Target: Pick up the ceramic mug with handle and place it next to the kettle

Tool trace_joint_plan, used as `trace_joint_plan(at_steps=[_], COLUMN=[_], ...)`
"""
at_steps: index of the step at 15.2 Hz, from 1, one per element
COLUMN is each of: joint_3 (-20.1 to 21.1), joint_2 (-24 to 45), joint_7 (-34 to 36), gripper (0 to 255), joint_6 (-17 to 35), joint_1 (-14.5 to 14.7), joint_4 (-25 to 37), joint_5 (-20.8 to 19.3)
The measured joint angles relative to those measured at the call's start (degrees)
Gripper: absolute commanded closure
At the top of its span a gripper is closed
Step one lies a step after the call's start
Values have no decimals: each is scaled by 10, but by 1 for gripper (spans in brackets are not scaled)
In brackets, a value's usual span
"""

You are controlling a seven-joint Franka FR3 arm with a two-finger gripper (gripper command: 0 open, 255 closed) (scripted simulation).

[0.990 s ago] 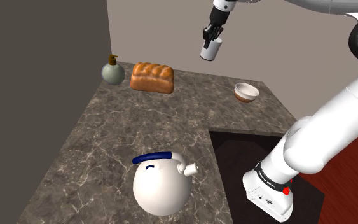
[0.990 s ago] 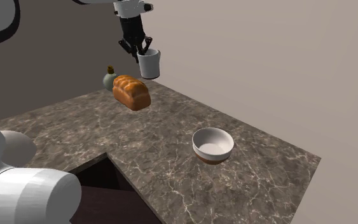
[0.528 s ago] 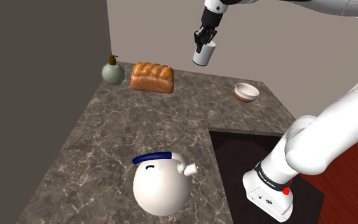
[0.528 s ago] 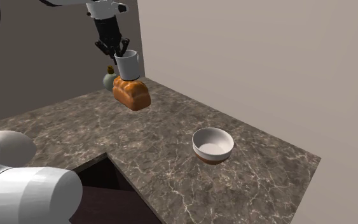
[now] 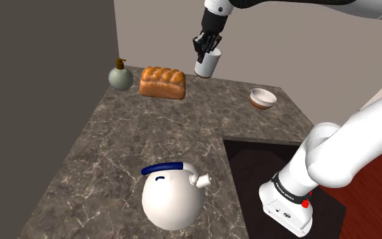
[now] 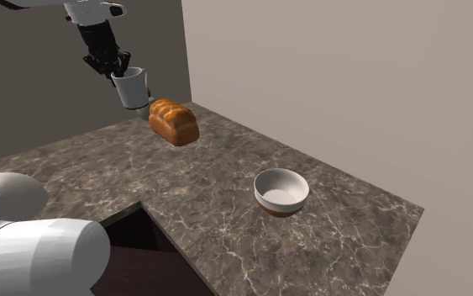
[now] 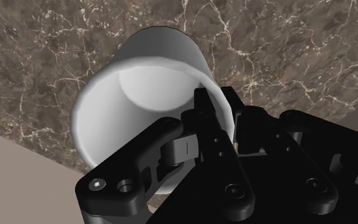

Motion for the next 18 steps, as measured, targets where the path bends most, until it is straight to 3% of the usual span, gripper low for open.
trace_joint_plan(at_steps=[8,18], joint_3=[73,160], joint_2=[10,79], joint_7=[112,250], gripper=[255,255], joint_6=[-13,-38], joint_1=[41,91], joint_4=[13,91], joint_5=[3,-9])
